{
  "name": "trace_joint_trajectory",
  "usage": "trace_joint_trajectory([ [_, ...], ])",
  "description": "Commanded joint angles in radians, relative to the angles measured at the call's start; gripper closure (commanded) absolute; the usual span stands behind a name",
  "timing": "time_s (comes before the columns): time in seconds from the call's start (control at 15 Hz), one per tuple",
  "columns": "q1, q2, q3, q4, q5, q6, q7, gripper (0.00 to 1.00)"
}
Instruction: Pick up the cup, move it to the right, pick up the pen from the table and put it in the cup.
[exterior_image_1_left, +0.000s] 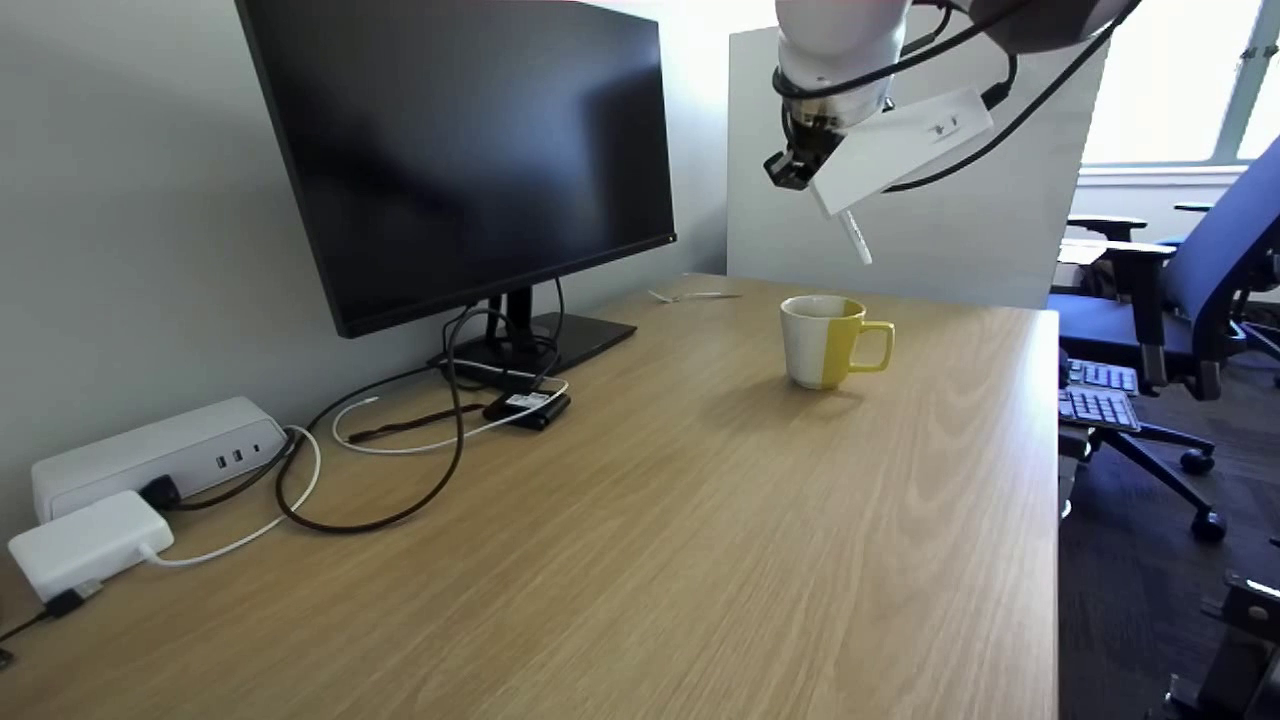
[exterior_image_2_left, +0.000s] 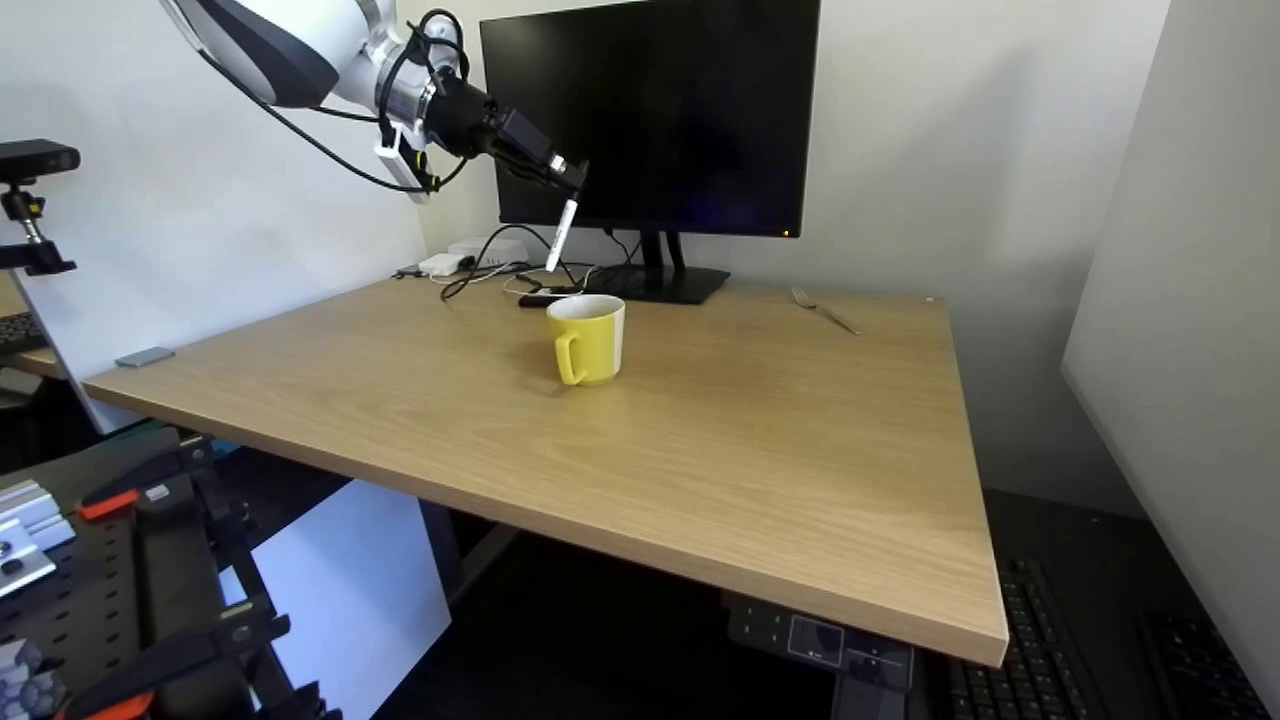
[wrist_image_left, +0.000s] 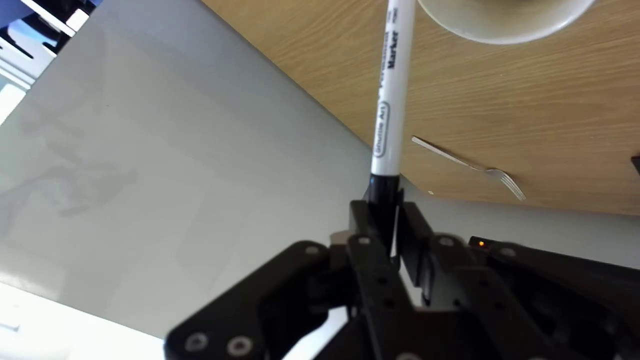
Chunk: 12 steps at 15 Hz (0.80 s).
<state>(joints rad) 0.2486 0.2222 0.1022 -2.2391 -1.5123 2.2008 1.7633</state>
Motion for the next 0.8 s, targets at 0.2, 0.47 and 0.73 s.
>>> trace_joint_trajectory([
  [0.2, -0.023, 0.062, 0.031, 0.063, -0.173, -0.026, 0.169, 0.96],
  [0.47, -0.041, 0.093, 0.029, 0.072, -0.206, -0.009, 0.253, 0.96],
  [0.73, -0.064, 0.128, 0.027, 0.076, -0.23, -0.001, 0.317, 0.96],
])
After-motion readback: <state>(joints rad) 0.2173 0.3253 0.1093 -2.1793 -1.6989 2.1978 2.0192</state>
